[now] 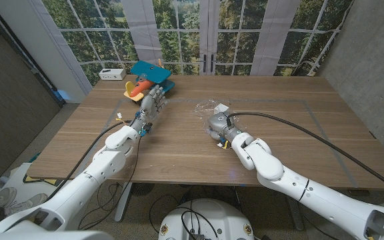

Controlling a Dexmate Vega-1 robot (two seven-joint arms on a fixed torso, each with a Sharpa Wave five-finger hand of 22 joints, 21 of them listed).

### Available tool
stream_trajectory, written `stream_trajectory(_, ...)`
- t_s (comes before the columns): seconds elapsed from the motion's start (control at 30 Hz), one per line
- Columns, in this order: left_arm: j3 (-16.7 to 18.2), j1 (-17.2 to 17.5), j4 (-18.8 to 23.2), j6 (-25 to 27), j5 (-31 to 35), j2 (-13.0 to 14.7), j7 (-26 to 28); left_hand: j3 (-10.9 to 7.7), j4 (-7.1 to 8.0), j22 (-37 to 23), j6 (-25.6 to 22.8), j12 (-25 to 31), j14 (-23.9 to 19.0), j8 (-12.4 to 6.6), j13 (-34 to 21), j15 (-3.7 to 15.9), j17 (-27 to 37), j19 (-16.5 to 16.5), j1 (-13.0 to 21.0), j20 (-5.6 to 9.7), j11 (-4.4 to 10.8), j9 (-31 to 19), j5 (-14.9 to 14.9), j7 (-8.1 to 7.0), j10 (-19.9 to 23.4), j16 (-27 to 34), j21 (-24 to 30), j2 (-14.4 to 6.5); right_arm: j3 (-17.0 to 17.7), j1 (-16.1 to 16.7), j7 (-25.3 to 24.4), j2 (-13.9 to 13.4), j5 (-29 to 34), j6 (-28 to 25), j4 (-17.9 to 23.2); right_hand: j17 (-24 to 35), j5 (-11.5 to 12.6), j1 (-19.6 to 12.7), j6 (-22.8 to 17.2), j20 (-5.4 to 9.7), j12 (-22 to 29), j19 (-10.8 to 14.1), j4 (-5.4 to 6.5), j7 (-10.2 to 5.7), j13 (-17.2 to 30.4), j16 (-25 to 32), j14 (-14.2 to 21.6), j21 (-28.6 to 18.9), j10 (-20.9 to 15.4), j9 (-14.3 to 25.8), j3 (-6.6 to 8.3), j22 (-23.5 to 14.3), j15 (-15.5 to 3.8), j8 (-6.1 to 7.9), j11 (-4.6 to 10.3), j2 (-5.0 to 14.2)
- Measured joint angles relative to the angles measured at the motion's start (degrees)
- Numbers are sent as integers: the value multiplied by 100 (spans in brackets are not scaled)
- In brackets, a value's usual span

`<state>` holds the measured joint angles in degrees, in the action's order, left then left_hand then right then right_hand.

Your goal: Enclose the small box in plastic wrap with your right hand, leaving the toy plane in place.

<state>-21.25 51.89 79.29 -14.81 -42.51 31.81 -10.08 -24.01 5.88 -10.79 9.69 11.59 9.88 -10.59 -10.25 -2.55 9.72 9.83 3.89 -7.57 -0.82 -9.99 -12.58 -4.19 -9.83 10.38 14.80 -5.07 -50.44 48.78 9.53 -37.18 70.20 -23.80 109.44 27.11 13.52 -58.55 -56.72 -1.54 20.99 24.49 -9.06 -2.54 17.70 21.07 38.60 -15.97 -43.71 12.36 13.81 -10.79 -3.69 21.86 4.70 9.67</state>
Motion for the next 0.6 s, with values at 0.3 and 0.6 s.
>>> stream_trajectory(0.3, -11, -43, -52, 2, -9, -16, -51, 0, 0, 0, 0, 0, 0, 0, 0, 0, 0, 0, 0, 0, 0, 0, 0, 0, 0, 0, -44, 0, 197, 259, -1036, 36, -119, -127, 2, 14, -40, -14, -18, 33, 0, -34, 37, 19, -1, 56, 61, 0, 0, 5, 37, 0, 0, -1, 0, 14)
stream_trajectory(0.6, -30, -90, -114, 16, -10, -34, -90, 0, 0, 0, 0, 0, 0, 0, 0, 0, 0, 0, 0, 0, 0, 0, 0, 0, 0, 0, -44, 0, 247, 358, -1819, 22, -142, -153, -48, 199, -113, -106, -93, 112, 25, 153, 68, 47, 53, 333, 511, -39, -113, 0, 68, 0, -103, 84, 31, 28)
